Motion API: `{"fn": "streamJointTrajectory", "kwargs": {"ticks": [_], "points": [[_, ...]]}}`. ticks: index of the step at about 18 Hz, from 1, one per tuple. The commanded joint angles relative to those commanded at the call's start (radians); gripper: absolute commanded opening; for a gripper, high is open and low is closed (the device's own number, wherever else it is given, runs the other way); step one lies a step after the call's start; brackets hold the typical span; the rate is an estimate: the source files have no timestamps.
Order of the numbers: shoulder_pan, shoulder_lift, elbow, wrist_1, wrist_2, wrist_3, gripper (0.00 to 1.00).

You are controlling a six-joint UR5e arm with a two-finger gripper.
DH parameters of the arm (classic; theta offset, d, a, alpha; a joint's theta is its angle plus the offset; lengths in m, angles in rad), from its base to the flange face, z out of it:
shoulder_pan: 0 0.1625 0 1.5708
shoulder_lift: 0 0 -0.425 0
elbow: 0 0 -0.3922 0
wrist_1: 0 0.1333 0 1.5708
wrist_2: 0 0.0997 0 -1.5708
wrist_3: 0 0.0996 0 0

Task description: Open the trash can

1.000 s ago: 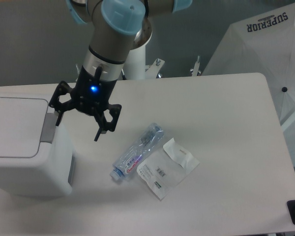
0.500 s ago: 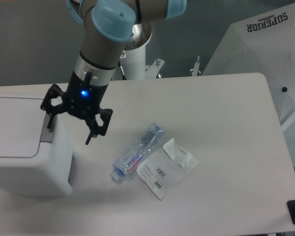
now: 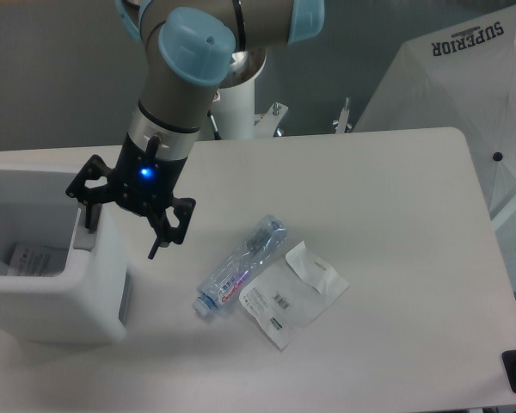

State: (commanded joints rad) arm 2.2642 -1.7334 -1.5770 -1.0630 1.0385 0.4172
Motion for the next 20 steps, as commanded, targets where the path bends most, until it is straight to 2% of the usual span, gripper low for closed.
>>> {"fn": "streamJointTrajectory", "kwargs": {"ticks": [5,7,11,15,20], "points": [[0.012,0.002,0.038,0.0,0.005,0.011,1.0],[0.043,0.002,0.048,0.014,0.014,0.014,1.0],[0.112,0.003,0.048,0.029,0.151,0.021,1.0],[0.201,-0.023,0.04,0.029,0.276,0.197,1.0],[0.36,-0.08,0.04,0.026,0.288,0.348,1.0]]}}
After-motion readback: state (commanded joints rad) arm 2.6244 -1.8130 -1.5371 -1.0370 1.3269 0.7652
